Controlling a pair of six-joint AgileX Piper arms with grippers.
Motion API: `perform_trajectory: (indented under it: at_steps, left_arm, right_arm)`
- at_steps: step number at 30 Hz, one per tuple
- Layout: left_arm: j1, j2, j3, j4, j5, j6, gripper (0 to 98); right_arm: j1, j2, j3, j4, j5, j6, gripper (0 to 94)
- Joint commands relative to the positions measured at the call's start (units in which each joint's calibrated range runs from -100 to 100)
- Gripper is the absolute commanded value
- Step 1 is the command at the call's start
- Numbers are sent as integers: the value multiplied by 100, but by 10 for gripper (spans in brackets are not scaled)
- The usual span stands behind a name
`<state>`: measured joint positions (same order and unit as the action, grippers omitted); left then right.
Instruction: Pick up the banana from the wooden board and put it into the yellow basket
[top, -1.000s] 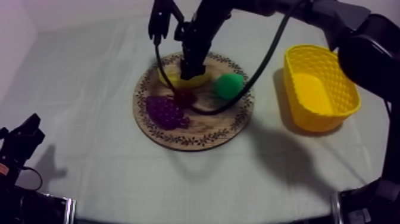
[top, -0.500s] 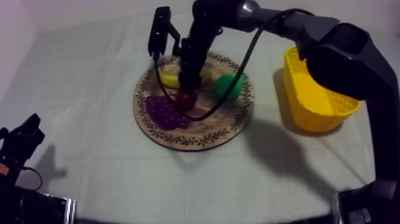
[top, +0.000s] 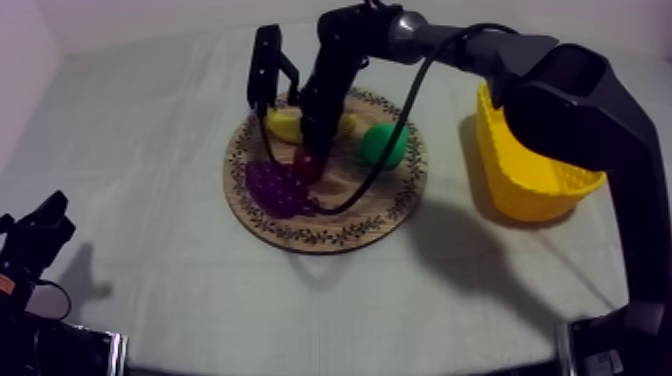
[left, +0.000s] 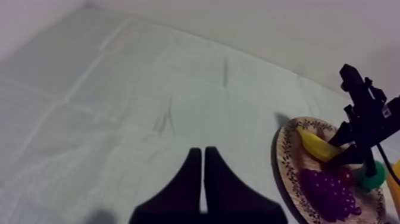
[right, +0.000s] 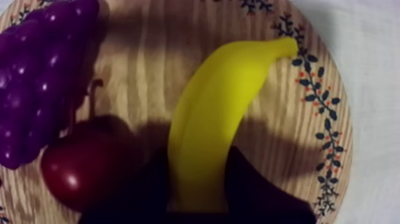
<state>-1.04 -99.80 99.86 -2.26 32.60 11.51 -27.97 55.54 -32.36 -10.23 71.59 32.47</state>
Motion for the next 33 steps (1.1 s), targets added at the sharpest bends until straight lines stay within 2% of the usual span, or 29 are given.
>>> perform_trajectory:
  at_steps: [1, 11, 18, 26, 33]
  left_arm:
    - [-1, -3, 3, -1, -2, 0, 1]
    - [-1, -3, 3, -1, -2, 0, 1]
    - [-1, -3, 3, -1, -2, 0, 1]
    - [-1, -3, 3, -1, -2, 0, 1]
    - [-1, -3, 3, -1, -2, 0, 1]
  right_arm:
    - [25, -91, 55, 0, 51, 11, 126]
    - [294, -1637, 1041, -79, 158, 60, 91]
    - [690, -2874, 1563, -131, 234, 9, 94]
    - [1301, -4079, 2463, -83, -77, -266, 97]
    - [1855, -4964, 3828, -35, -562, -346, 102]
